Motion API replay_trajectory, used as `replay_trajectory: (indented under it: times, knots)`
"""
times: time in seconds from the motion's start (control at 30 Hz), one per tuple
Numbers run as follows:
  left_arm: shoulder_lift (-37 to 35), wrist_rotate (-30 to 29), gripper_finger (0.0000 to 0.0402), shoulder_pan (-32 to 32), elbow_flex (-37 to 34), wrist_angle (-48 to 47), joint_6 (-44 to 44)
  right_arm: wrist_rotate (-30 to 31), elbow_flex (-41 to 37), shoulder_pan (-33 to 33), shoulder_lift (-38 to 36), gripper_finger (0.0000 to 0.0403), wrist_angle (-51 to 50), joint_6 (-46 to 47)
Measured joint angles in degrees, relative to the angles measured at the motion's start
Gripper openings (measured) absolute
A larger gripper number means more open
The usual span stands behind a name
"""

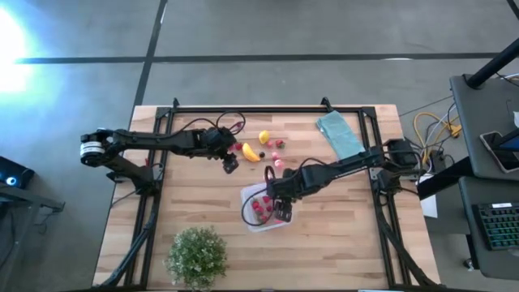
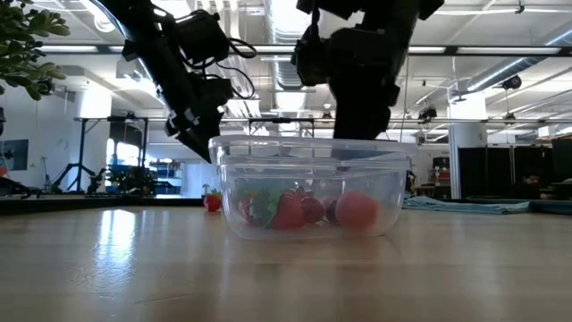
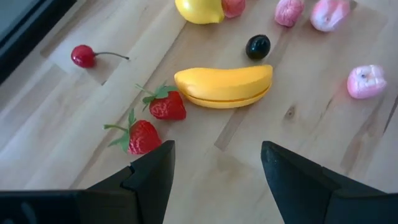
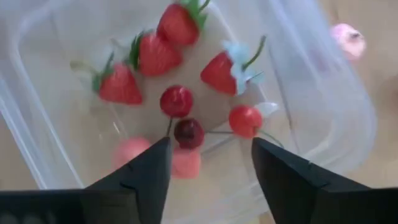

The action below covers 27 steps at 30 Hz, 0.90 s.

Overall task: Pick and placing Produce into tupperware
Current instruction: Put the strawberry into the transparent bin

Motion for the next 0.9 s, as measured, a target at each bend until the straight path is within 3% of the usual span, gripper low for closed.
replay_trajectory:
  times: [0.27, 0.33, 0.4, 0.57, 0.73, 0.9]
  knots:
    - [0.0, 0.5, 0.0224, 0.0, 0.0, -1.8, 0.8, 18.6, 6.1, -0.8, -4.7, 0.0236, -9.5, 13.5]
    - [0.0, 1.0, 0.0224, -0.1, -0.1, -2.9, 2.2, 20.8, 7.2, -2.5, -5.6, 0.0233, -14.4, 16.0]
    - [0.0, 1.3, 0.0224, -0.2, -0.1, -4.0, 3.4, 19.4, 7.4, -5.4, -5.9, 0.0231, -18.5, 18.4]
    - [-0.8, 3.4, 0.0224, -0.2, -0.2, -5.5, 3.6, 7.7, 5.4, -14.0, -5.8, 0.023, -21.2, 17.2]
    - [-1.0, 6.0, 0.0224, -0.2, -0.2, -5.4, 3.5, 7.3, 4.8, -21.8, -5.5, 0.023, -19.2, 15.0]
    - [-1.1, 5.9, 0.0224, 0.6, -0.5, -5.3, 3.4, 6.3, 4.9, -26.3, -5.5, 0.0231, -11.0, 0.7]
